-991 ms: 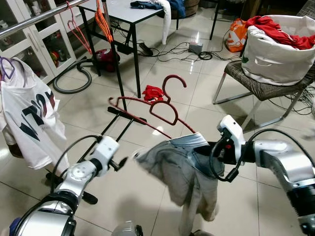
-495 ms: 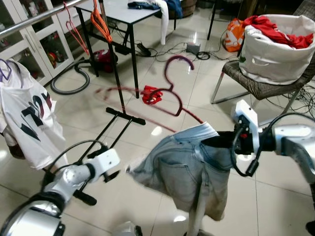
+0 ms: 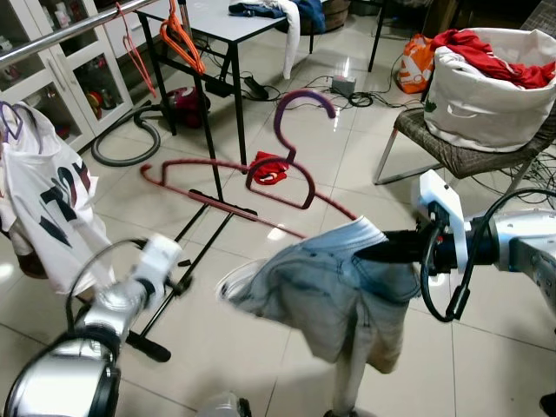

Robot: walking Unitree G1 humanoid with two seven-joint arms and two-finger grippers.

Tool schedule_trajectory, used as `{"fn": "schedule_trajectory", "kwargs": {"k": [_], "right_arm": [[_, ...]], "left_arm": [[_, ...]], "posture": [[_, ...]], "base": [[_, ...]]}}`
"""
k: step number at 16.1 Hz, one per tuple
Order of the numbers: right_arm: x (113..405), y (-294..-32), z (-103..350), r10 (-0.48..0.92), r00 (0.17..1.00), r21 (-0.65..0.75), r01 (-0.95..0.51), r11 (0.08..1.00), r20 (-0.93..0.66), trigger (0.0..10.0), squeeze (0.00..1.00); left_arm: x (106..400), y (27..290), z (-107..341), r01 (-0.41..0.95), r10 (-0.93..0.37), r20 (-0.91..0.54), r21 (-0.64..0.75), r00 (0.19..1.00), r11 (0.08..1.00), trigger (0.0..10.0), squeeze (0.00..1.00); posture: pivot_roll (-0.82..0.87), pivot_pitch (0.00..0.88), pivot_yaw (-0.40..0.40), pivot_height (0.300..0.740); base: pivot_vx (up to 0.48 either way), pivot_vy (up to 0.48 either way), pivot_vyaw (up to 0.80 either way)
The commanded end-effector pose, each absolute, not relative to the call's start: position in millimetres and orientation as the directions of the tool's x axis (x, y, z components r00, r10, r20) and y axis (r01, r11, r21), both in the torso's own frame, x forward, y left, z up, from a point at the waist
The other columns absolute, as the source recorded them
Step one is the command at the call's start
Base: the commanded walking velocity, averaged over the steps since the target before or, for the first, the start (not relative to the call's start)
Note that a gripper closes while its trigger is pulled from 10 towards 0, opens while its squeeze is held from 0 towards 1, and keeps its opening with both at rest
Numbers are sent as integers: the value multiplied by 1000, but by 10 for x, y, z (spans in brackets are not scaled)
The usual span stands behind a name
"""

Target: Hang hanger

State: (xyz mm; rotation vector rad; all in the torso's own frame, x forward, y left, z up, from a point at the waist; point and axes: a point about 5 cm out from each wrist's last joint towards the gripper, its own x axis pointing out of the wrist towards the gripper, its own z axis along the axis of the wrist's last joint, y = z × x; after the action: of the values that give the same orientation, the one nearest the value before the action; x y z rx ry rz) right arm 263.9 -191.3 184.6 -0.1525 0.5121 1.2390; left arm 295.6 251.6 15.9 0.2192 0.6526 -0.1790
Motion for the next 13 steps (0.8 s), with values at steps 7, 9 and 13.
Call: {"fn": "schedule_trajectory", "kwargs": {"k": [7,9,13], "right_arm": [[2682,-1812,1956,791,374,-200,-927,316,-484,10000,90],[2775,-1801,1940,757,468,-298,-882,366,-455,10000,94],[2905,-1862,1776,704,592,-300,-806,510,-393,10000,98]], "left_arm": [[2912,2436,62,-40,-114,-699,-201,706,979,10000,0],[2913,2473,73,-78,-91,-699,-206,710,975,10000,0],[2944,2543,125,-104,-50,-685,-181,727,978,10000,0]], "posture": [[-171,7,46,740],[-169,5,47,740],[-157,0,39,740]], "base": [[0,0,0],[0,0,0],[0,0,0]]}}
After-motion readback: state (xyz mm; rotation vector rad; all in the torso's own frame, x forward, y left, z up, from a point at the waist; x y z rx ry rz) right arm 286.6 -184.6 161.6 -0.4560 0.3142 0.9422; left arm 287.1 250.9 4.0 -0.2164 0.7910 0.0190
